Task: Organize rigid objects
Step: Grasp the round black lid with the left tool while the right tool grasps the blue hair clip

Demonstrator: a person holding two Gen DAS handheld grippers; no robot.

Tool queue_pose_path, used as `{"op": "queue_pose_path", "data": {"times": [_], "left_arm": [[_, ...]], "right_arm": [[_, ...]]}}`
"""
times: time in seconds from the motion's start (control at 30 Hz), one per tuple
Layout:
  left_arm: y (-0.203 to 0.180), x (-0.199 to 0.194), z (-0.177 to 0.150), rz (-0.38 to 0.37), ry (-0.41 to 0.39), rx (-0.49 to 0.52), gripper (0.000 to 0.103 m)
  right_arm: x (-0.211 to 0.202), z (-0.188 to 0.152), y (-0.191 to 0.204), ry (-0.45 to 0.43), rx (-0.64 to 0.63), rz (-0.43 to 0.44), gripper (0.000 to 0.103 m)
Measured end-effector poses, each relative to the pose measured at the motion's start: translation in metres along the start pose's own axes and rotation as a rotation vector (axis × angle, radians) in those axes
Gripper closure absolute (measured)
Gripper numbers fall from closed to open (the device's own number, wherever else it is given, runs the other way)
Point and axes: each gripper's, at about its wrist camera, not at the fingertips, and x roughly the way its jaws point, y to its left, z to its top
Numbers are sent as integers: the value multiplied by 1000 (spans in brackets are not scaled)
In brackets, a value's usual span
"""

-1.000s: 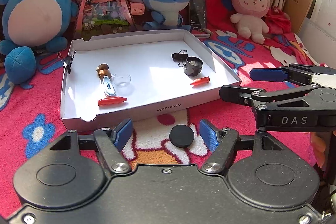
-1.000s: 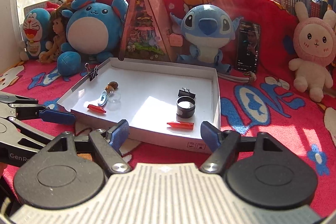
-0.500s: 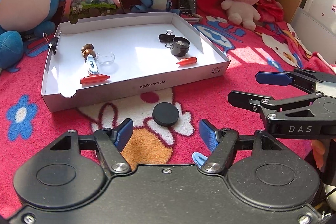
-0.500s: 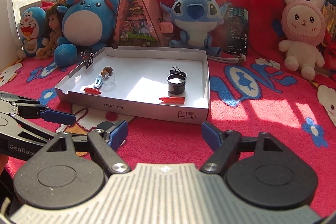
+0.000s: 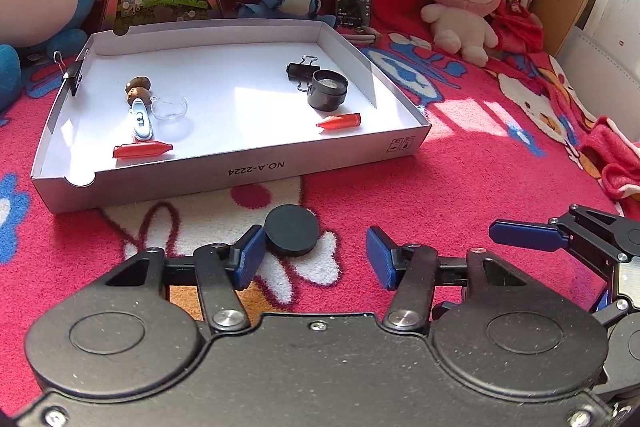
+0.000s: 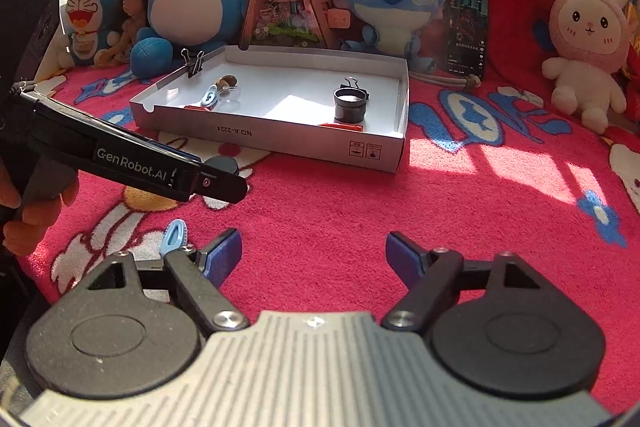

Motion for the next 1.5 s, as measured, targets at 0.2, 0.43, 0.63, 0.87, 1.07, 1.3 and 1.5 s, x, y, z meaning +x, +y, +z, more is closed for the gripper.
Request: {"op": "queue_pose_path", "data": {"times": [0.2,0.43,0.63,0.87,1.07,1.3,1.5], "left_arm": [[-7,5,-2,50,-18,44,75],[-13,9,-2,61,-32,72,65],[-20,14,-2,86,-47,121,68],[-16,-4,1,74,-84,130,72],[-10,-21,5,77,-113,117,73],[2,-32,6,91,-131,83,73],[11,-37,5,113,-138,59,73]], "right_arm": [[1,-5,16,-2,-16,78,15],[4,-11,35,-7,-43,129,15],[4,-14,51,-38,-87,131,15],[7,-18,58,-54,-78,124,25],[5,-19,64,-48,-103,159,45],[8,-16,66,-38,-99,139,60],[13,-9,64,-28,-64,90,83]]}}
